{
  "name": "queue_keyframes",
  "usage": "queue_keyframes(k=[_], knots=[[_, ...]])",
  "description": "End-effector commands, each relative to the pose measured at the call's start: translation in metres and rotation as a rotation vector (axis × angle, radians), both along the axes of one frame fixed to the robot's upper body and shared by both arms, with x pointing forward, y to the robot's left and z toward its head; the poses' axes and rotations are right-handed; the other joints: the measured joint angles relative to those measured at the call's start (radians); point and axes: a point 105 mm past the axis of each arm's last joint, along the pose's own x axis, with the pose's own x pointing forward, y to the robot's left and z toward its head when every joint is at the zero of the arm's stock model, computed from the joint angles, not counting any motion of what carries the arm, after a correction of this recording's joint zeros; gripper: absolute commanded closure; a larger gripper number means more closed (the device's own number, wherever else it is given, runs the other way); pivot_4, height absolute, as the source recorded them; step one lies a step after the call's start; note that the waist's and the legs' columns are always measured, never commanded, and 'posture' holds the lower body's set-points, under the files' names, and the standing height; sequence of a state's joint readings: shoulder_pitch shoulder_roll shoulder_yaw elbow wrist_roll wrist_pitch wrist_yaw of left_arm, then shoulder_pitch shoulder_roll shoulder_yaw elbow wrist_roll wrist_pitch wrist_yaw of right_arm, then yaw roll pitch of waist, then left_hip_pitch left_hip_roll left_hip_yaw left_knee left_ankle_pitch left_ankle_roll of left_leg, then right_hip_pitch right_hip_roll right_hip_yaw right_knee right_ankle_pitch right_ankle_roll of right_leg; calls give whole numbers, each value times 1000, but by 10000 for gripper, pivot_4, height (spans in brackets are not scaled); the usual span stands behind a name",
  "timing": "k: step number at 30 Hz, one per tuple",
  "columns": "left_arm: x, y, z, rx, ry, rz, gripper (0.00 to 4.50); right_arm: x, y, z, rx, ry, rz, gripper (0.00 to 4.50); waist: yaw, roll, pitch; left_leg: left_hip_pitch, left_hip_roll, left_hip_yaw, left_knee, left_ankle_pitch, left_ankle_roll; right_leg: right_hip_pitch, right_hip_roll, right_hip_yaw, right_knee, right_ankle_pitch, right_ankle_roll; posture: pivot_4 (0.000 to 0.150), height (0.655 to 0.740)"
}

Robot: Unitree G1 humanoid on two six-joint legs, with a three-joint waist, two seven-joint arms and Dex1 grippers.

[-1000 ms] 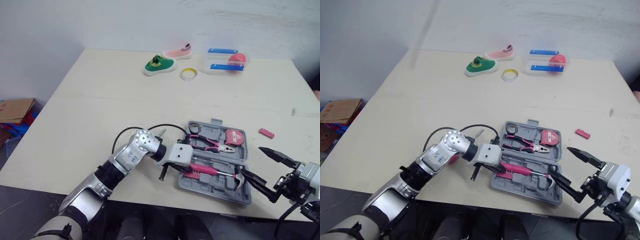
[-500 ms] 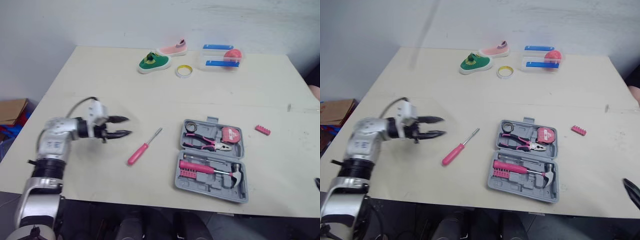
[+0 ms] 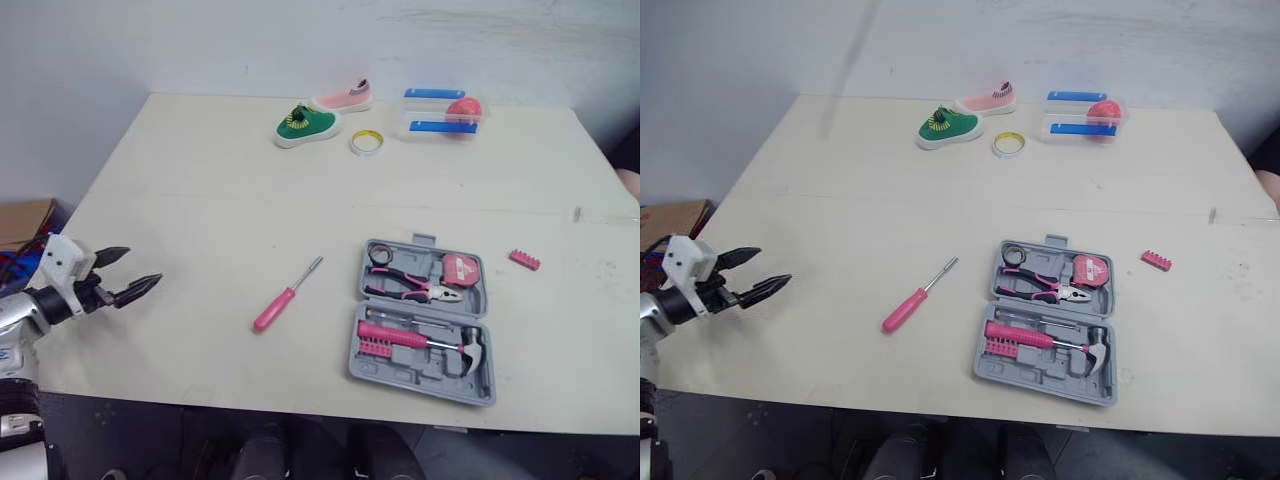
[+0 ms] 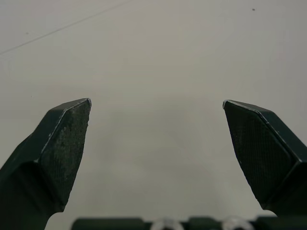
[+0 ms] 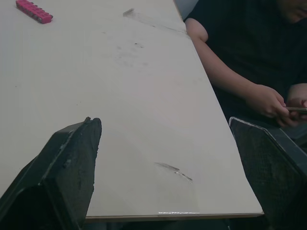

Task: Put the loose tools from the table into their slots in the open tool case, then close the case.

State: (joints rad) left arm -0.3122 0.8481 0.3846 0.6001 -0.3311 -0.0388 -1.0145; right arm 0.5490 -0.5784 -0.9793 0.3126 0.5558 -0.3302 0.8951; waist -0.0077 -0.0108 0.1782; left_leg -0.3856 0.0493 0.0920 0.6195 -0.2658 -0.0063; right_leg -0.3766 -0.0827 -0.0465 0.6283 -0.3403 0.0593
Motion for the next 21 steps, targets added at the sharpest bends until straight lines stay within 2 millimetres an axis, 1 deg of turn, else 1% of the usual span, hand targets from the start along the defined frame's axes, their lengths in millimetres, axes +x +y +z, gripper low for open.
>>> queue_keyframes(k=[1, 2, 3, 4, 6, 8, 11, 12, 14, 16, 17, 18, 19, 21], knots=[[6, -18, 21, -25, -73, -55, 379, 30, 17, 17, -33, -49, 103, 0, -3, 1, 0, 0, 0, 0, 0, 0, 1, 0, 0, 0, 0, 0, -1, 1500, 7400], [6, -27, 22, -40, -57, -93, 379, 38, 23, 20, -26, -57, 133, 0, -4, 1, -1, 0, -1, 1, 0, 1, 1, 0, -1, 0, 0, 1, -1, 1500, 7400], [6, -42, 25, -49, -41, -164, 379, 49, 32, 24, -20, -65, 179, 0, -4, 1, -1, 0, -1, 1, 0, 1, 1, 0, -1, 0, 0, 1, 0, 1500, 7400], [5, -54, 28, -55, -29, -213, 379, 57, 39, 27, -16, -71, 211, 0, -5, 1, -1, 0, -1, 1, 0, 1, 1, 0, -1, 0, 0, 2, 2, 1500, 7400], [4, -84, 40, -71, -37, -334, 379, 78, 55, 35, 4, -74, 277, 0, -7, 1, -1, -1, 0, 1, 0, 1, 1, 0, -1, -1, 0, 2, 3, 1500, 7400], [1, -112, 52, -76, -51, -448, 379, 100, 63, 36, 44, -38, 287, 0, -8, 1, -1, -1, -1, 1, -1, 2, 2, 0, -1, -1, 0, 3, 3, 1500, 7400], [-4, -141, 65, -96, -61, -559, 379, 126, 82, 45, 84, -29, 387, 0, -7, 1, -1, -2, -1, 1, 0, 5, 6, 0, 0, -1, 0, 3, 4, 1500, 7400], [-6, -150, 69, -106, -62, -594, 379, 135, 84, 43, 97, 12, 400, 0, -6, 1, -1, -1, -1, 1, 0, 6, 5, 0, 1, -1, 0, 3, 4, 1500, 7400], [-8, -160, 73, -119, -62, -630, 379, 147, 77, 35, 92, 109, 357, 0, -10, 2, 0, -1, -1, 2, 0, 6, 5, 0, 3, -1, 1, 3, 4, 1500, 7400], [-10, -170, 76, -132, -61, -668, 379, 161, 73, 32, 71, 167, 352, 0, -12, 1, 0, -1, -1, 3, 0, 7, 5, 0, 4, -1, 1, 3, 5, 1500, 7400], [-11, -175, 78, -136, -62, -688, 379, 169, 76, 36, 65, 154, 386, 0, -13, 1, 0, -1, -1, 3, 1, 7, 5, 0, 5, -1, 1, 4, 5, 1500, 7400], [-13, -184, 82, -149, -63, -724, 379, 185, 81, 37, 61, 171, 441, 0, -18, 0, 1, -1, -1, 3, 2, 7, 5, 0, 5, -1, 2, 4, 6, 1500, 7400], [-14, -189, 84, -158, -63, -747, 379, 195, 84, 38, 57, 184, 479, 0, -22, -2, 2, -1, -1, 3, 3, 7, 5, 0, 6, -1, 2, 4, 7, 1500, 7400], [-15, -198, 88, -173, -63, -779, 379, 212, 86, 35, 34, 224, 539, 0, -26, -1, 5, -2, -1, 5, 7, 8, 6, 0, 7, 1, 4, 6, 10, 1500, 7400]])
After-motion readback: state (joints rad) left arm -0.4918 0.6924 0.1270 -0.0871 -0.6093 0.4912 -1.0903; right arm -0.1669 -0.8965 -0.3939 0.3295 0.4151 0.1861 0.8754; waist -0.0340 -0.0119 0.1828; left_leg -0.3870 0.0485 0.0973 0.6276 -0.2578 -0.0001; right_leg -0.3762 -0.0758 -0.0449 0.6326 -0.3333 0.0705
